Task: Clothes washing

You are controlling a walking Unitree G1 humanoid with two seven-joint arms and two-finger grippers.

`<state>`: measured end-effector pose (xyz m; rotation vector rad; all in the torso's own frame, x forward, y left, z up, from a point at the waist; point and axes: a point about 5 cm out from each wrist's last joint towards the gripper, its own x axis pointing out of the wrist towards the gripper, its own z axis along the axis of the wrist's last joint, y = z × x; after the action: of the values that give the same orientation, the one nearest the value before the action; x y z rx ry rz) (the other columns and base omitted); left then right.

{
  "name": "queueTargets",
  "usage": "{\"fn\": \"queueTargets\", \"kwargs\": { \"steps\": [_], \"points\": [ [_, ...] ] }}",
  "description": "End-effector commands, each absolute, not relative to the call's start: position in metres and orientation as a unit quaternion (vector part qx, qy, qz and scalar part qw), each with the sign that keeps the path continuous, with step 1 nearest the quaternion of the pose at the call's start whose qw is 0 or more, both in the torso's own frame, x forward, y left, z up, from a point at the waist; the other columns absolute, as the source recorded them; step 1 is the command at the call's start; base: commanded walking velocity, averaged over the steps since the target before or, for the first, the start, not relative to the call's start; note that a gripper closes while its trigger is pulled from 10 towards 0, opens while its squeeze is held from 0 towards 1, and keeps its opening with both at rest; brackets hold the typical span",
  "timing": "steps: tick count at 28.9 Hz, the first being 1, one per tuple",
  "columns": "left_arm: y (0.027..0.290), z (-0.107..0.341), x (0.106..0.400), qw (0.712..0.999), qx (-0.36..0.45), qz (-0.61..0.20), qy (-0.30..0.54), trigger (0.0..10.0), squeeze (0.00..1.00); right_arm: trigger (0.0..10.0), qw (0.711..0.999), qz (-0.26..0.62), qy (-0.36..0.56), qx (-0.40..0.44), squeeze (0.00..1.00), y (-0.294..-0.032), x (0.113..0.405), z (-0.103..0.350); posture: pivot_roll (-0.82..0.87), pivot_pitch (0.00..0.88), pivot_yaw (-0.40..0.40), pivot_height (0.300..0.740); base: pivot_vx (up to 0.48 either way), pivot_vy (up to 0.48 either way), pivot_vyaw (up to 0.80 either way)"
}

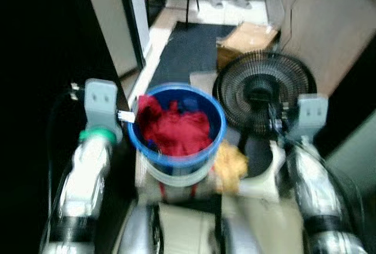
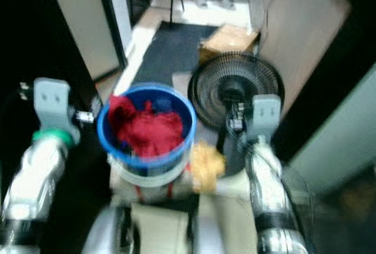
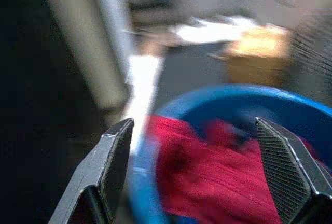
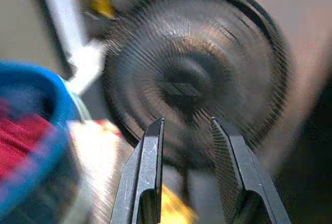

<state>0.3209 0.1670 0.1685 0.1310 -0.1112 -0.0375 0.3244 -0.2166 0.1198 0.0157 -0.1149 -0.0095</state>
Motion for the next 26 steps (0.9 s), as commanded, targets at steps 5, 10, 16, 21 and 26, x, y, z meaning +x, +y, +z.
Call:
{"fn": "queueTargets", "kwargs": {
  "steps": [5,10,16,21,26],
  "points": [
    [0.172,0.162,0.320,0.996,0.073,-0.010,-0.040,10.0,0.00,10.0,0.999,-0.003,-0.049,0.009,0.00,-0.215,0.323,0.116,-0.03,0.096,0.012,0.565,0.000,0.000,0.00],
    [0.172,0.161,0.320,0.997,0.072,-0.010,-0.039,10.0,0.00,10.0,0.999,-0.003,-0.049,0.008,0.00,-0.215,0.323,0.116,-0.03,0.096,0.012,0.555,0.000,0.000,0.00],
    [0.171,0.162,0.320,0.997,0.071,-0.010,-0.040,10.0,0.00,10.0,0.999,-0.002,-0.051,0.009,0.00,-0.215,0.323,0.118,-0.03,0.099,0.012,0.530,0.000,0.000,0.00],
    [0.165,0.203,0.326,0.995,0.046,-0.019,-0.090,10.0,0.00,10.0,0.995,0.000,-0.097,0.014,0.00,-0.217,0.330,0.147,-0.03,0.102,0.011,0.510,0.000,0.000,0.00],
    [0.140,0.265,0.333,0.983,0.039,-0.066,-0.168,10.0,0.00,10.0,0.984,0.019,-0.176,0.025,0.00,-0.210,0.340,0.198,-0.02,0.099,0.009,0.490,0.000,0.000,0.00]
  ]
}}
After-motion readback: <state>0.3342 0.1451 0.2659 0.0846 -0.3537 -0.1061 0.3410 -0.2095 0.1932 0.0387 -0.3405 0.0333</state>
